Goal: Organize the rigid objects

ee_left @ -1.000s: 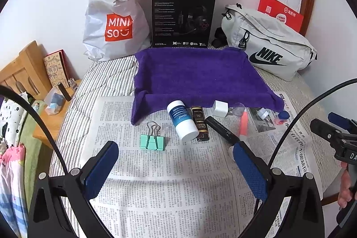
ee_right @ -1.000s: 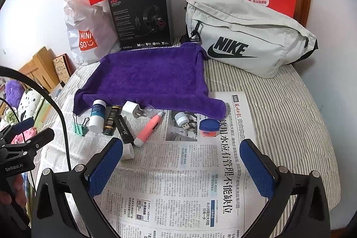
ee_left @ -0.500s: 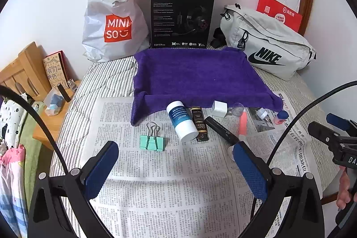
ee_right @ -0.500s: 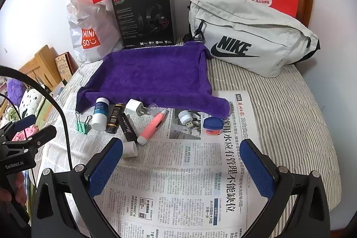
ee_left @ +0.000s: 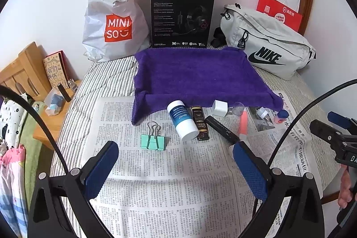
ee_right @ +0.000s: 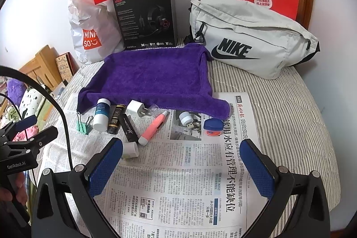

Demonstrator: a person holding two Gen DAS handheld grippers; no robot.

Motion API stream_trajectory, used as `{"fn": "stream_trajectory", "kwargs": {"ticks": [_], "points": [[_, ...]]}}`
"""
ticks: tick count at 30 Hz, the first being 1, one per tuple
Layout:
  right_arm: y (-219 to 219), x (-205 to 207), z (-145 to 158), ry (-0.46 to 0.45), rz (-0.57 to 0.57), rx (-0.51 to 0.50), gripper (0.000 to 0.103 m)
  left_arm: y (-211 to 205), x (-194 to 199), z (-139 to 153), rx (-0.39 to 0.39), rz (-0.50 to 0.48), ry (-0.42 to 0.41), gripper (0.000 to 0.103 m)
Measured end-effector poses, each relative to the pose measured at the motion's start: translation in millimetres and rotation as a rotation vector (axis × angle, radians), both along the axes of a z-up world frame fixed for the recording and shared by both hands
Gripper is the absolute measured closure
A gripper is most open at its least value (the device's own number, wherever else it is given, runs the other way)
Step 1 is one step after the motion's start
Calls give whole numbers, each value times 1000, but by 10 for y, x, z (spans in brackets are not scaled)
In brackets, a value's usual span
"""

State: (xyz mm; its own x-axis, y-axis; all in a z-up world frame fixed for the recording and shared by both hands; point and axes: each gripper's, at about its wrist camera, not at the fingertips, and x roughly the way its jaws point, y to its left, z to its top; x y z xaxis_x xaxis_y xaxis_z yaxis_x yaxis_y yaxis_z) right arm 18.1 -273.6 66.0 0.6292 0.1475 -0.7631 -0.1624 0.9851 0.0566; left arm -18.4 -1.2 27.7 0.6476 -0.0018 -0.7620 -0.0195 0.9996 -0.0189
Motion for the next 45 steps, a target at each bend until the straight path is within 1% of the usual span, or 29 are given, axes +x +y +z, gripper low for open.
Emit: {"fn": "stream_trajectory", "kwargs": {"ticks": [45], "points": [[26,-71,45,-13,11,-6,0,11,-78,34,8,3,-12,0]]}}
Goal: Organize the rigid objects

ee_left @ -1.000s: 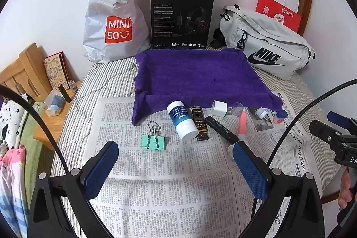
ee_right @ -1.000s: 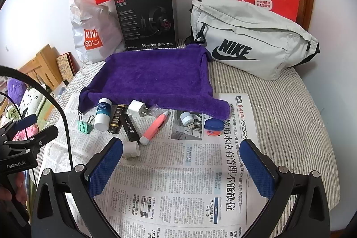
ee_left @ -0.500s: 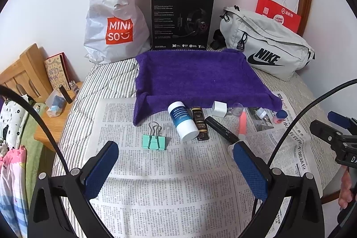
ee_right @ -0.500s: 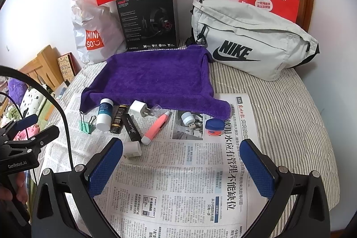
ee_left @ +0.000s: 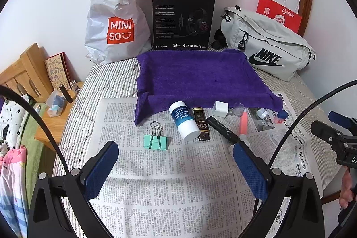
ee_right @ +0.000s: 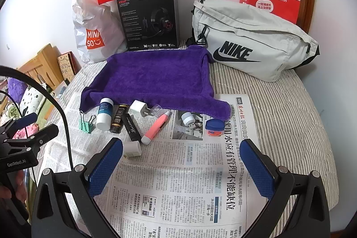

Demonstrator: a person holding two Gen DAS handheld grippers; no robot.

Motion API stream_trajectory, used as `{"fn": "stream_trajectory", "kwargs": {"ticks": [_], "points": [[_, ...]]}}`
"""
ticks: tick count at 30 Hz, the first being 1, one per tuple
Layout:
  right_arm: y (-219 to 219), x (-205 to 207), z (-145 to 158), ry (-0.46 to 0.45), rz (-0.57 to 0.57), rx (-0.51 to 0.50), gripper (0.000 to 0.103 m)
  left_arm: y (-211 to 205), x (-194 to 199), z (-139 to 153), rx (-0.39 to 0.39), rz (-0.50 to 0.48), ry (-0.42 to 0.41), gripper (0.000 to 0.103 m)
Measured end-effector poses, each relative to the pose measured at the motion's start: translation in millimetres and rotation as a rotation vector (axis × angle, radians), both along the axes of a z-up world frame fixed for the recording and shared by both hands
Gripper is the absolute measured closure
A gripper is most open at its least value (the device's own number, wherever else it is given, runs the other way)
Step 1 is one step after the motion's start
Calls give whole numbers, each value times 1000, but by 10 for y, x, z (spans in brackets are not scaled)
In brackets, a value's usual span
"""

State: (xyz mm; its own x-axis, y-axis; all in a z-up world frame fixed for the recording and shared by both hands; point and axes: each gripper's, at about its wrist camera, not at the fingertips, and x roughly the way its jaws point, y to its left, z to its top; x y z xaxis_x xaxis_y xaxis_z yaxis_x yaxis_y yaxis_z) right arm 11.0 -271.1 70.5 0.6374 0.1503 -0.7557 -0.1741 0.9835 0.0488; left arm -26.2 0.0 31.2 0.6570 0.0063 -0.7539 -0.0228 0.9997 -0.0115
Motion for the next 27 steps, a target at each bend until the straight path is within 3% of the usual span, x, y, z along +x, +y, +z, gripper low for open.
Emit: {"fn": "stream_trajectory", "kwargs": {"ticks": [9,20,23,27], "points": [[-24,64,-58,11,-8,-1,0,105,139,-139,-37,-8,18,0],[-91,250,-319,63,-15,-14,0,268,482,-627,-49,10,86,0],[-93,286,-375,62,-9,-25,0,306,567,-793,-4,12,101,3],[-116,345,-474,77,-15,-29,0,415,694,-1012,-25,9,131,10]]}}
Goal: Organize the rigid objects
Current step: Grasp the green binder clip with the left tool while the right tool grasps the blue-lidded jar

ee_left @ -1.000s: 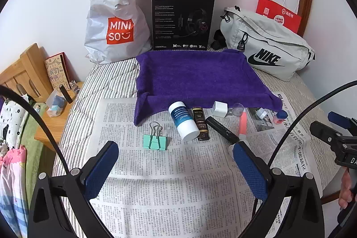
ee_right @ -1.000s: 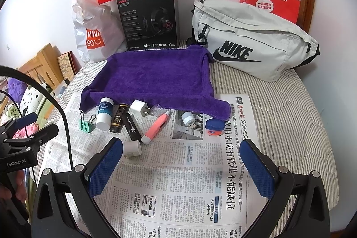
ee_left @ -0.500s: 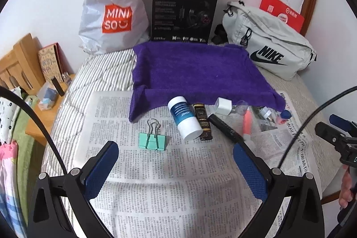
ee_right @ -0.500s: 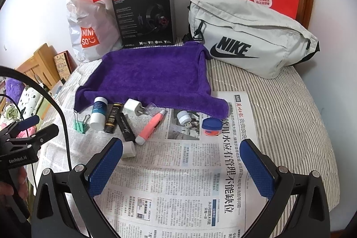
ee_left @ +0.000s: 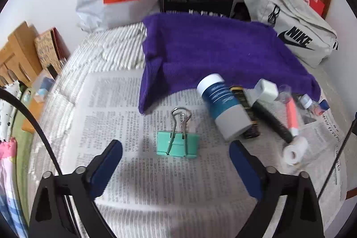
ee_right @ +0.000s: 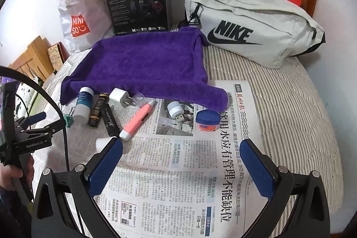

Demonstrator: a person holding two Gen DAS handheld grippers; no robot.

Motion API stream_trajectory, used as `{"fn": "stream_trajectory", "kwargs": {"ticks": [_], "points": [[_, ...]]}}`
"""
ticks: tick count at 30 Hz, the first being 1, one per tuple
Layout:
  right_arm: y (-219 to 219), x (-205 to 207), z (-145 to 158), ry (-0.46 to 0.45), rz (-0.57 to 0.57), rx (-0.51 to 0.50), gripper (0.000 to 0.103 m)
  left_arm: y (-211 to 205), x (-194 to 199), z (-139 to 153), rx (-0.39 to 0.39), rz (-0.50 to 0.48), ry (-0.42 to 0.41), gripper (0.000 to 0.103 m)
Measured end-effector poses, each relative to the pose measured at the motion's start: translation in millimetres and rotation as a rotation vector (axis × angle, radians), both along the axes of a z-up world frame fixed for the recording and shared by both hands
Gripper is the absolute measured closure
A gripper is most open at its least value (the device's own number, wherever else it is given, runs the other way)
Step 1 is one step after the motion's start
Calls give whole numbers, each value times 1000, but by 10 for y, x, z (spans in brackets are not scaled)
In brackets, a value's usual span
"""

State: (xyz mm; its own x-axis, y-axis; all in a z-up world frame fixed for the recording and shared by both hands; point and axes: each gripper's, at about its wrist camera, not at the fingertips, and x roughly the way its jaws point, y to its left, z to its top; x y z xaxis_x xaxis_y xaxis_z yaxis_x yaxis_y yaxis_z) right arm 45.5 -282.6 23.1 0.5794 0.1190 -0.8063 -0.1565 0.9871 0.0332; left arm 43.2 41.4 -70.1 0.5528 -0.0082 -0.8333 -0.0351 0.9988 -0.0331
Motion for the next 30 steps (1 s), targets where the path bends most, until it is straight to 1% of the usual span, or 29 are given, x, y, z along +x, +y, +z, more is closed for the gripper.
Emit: {"fn": "stream_trajectory", "kwargs": {"ticks": [2,4,7,9,10,12,15,19,21,23,26,30], "points": [[-8,29,-55,11,-4,5,0,23,46,-74,1,0,3,11],[-16,66,-107,27,-3,10,0,25,61,-99,-2,-10,-13,12],[-15,119,-172,39,1,7,0,16,84,-144,-12,-27,-26,15],[-16,149,-216,53,-3,-1,0,1,94,-177,3,-34,-25,22],[-19,159,-230,58,-4,-4,0,-19,86,-189,29,-42,-36,29],[-32,166,-250,68,-7,-9,0,-32,59,-188,52,-61,-52,29],[-48,182,-275,75,-8,-20,0,-10,35,-187,38,-76,-60,30],[-59,226,-311,87,-10,-34,0,-19,-7,-178,35,-97,-74,43],[-69,246,-322,83,-11,-42,0,-17,-23,-178,33,-102,-77,47],[-87,268,-324,79,-13,-51,0,-6,-31,-170,33,-98,-82,59],[-135,303,-310,63,-16,-53,0,18,-27,-169,17,-96,-84,62],[-225,371,-324,46,-15,-35,1,6,-24,-168,28,-94,-83,63]]}}
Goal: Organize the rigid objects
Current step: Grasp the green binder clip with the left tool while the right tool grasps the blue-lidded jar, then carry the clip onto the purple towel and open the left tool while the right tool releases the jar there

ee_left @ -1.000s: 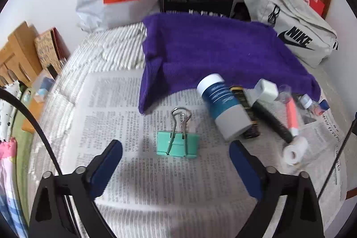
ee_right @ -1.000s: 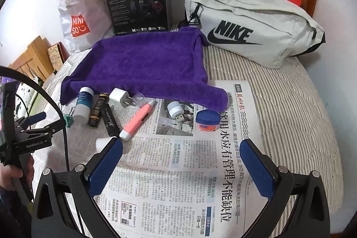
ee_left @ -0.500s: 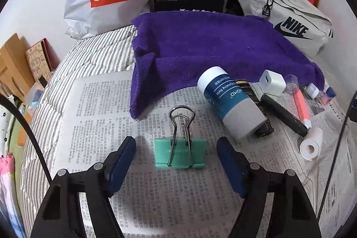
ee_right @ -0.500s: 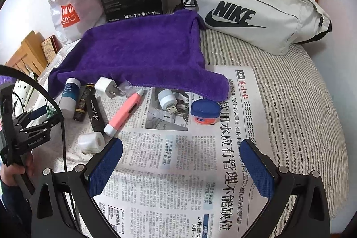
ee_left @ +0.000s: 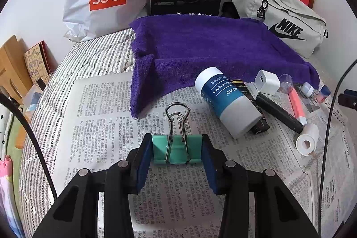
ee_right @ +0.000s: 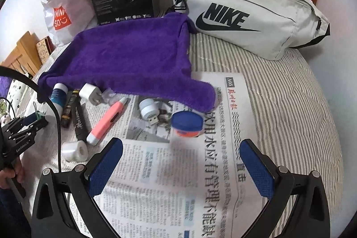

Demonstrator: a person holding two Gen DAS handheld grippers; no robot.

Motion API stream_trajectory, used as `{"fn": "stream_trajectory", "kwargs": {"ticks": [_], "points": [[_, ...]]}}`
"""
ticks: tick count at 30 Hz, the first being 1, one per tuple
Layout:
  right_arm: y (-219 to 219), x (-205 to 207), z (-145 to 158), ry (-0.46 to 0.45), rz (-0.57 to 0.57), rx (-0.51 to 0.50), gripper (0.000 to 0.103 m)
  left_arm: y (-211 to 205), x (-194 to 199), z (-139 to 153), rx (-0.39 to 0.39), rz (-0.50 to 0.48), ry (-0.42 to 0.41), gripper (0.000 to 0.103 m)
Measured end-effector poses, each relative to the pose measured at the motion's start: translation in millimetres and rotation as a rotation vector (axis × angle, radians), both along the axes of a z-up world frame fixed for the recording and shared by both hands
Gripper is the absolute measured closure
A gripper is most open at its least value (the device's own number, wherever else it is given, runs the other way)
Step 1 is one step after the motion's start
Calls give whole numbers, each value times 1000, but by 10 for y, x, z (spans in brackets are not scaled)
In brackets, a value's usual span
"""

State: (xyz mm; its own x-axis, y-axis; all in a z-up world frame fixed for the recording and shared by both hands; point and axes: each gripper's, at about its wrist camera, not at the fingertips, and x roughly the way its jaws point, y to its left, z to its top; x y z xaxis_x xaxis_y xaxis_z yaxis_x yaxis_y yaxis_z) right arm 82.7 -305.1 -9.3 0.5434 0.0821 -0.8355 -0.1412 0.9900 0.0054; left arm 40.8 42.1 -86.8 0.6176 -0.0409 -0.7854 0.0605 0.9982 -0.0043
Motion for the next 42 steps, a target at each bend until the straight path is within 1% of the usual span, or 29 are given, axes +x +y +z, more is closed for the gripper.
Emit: {"fn": "stream_trajectory", "kwargs": {"ticks": [4,7,11,15,19,20,21,25,30,34,38,40,42], "points": [[-83,91,-56,-12,-6,15,6,-16,-4,-2,6,0,-1,62],[-103,147,-127,-24,-4,24,12,-15,-1,-3,6,0,0,62],[-103,232,-273,-3,-8,30,22,-11,-2,-5,2,0,0,62],[-89,267,-367,0,-6,52,42,-9,1,-4,2,0,0,62],[-32,260,-406,-31,-5,10,54,-11,0,-6,4,0,0,62],[-18,254,-405,-39,0,5,62,-12,0,-5,3,0,0,62],[-7,253,-404,-41,6,2,67,-12,1,-7,4,0,0,62],[13,256,-395,-33,10,-6,67,-12,1,-5,3,0,-1,62],[1,284,-366,-5,20,12,67,-13,-1,-5,4,0,-1,62],[-1,273,-318,6,28,21,67,4,-1,-6,-10,1,2,63],[-8,255,-237,13,28,44,67,30,25,15,-22,11,25,64],[-3,239,-175,1,27,47,67,29,33,28,-17,12,43,64],[18,217,-95,-12,40,55,67,52,24,49,-34,25,56,64]]}}
